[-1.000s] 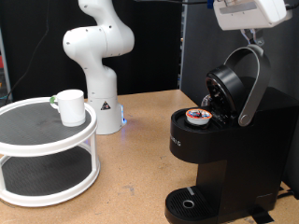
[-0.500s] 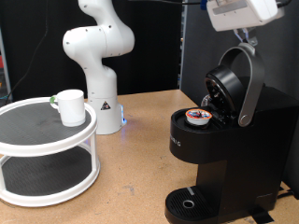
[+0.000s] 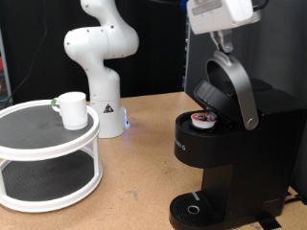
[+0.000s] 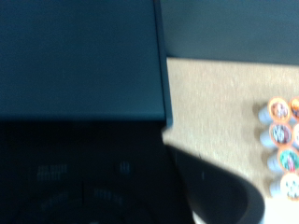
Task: Make a cup of coffee with the keurig machine
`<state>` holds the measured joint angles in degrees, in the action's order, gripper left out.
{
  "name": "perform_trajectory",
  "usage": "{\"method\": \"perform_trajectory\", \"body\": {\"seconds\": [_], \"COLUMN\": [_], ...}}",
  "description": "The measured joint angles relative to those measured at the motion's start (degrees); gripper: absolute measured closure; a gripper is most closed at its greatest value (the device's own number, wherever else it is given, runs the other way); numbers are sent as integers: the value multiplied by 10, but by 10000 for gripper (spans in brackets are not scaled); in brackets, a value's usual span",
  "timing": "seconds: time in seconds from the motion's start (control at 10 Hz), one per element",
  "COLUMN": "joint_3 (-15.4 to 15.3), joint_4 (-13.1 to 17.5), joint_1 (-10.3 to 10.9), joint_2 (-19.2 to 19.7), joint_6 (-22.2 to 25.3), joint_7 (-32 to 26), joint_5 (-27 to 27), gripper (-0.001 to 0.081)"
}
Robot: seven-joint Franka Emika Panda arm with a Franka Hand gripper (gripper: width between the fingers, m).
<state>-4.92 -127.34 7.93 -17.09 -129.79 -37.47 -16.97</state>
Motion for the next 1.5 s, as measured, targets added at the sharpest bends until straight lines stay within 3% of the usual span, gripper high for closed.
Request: {"method": "perform_trajectory", "body": {"seconds": [0.8, 1.5], "joint_3": [14, 18], "joint_4": [-43, -113], "joint_1": [-34, -57], "joint_2": [1, 38], "joint_6": [-20, -120], "joint_7": [-15, -6], "joint_5": [82, 132], "gripper": [805, 805]}}
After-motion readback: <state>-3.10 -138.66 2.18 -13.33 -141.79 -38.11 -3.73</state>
